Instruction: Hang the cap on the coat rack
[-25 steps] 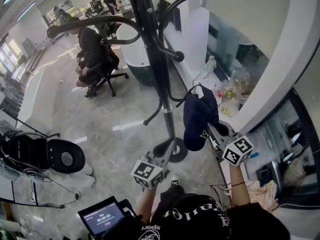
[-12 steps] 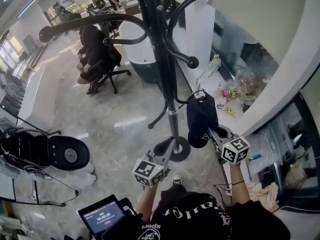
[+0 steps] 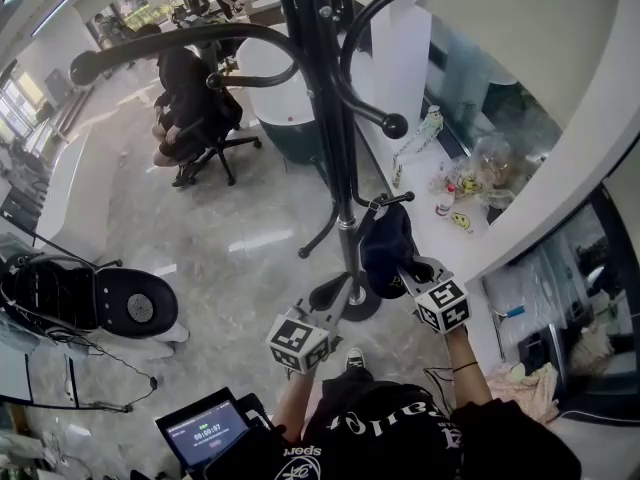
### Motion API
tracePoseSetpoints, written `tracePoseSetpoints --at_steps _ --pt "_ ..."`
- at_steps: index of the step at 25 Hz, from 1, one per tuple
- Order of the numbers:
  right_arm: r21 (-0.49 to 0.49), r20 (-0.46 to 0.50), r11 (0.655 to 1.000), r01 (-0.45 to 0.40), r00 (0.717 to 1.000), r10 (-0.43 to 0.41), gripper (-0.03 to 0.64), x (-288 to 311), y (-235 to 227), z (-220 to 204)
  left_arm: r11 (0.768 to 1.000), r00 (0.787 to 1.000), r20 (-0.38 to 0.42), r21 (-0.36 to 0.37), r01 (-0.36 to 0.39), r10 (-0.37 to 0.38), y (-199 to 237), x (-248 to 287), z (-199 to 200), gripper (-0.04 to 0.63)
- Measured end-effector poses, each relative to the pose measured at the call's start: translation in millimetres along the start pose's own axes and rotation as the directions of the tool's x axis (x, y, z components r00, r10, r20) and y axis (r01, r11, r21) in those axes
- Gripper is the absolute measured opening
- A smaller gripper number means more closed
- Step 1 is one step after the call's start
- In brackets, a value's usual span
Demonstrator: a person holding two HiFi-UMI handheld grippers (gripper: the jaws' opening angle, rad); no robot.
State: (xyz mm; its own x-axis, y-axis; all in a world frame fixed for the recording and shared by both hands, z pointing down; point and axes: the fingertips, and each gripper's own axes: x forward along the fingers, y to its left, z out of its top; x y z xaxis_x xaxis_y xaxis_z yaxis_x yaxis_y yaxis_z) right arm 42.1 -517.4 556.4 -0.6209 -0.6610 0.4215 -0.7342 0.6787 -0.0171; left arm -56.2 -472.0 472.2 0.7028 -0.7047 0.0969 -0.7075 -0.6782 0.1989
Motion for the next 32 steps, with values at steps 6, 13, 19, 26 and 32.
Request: tracePoseSetpoints --at_steps 6,13,19,26,32 --pt "-0.024 -0.049 0.999 0.026 0.998 -0.028 0.026 19.2 12.4 -2.4 1.000 1.000 0.006 -0.002 -0.016 0.016 8.0 -4.7 0.0 0.005" --pt "-0.042 -0.115 0.999 0.018 0.993 -0.023 0.158 26.1 21.1 -11.6 0.999 0.999 0.002 -0.009 -0.033 0.033 14.1 -12.0 -1.7 0.005" --pt "0.084 -0.047 0.993 0.081 0.996 -0.077 0.252 16.3 10.8 -1.5 0.999 0.999 0.002 -0.010 -0.035 0.035 11.9 -17.4 -2.0 0.005" --pt "0.114 0.047 0.990 0.081 0.995 -0.086 0.252 -7.0 9.0 27.3 1.000 1.000 -0.003 -0.008 -0.023 0.023 0.0 -18.1 -3.5 0.005" --pt "0.037 0.042 0.999 0.035 0.998 -0.036 0.250 -19.6 32.1 29.7 1.000 1.000 -0.001 -0.007 -0.023 0.023 -13.7 -22.5 -6.3 0.005"
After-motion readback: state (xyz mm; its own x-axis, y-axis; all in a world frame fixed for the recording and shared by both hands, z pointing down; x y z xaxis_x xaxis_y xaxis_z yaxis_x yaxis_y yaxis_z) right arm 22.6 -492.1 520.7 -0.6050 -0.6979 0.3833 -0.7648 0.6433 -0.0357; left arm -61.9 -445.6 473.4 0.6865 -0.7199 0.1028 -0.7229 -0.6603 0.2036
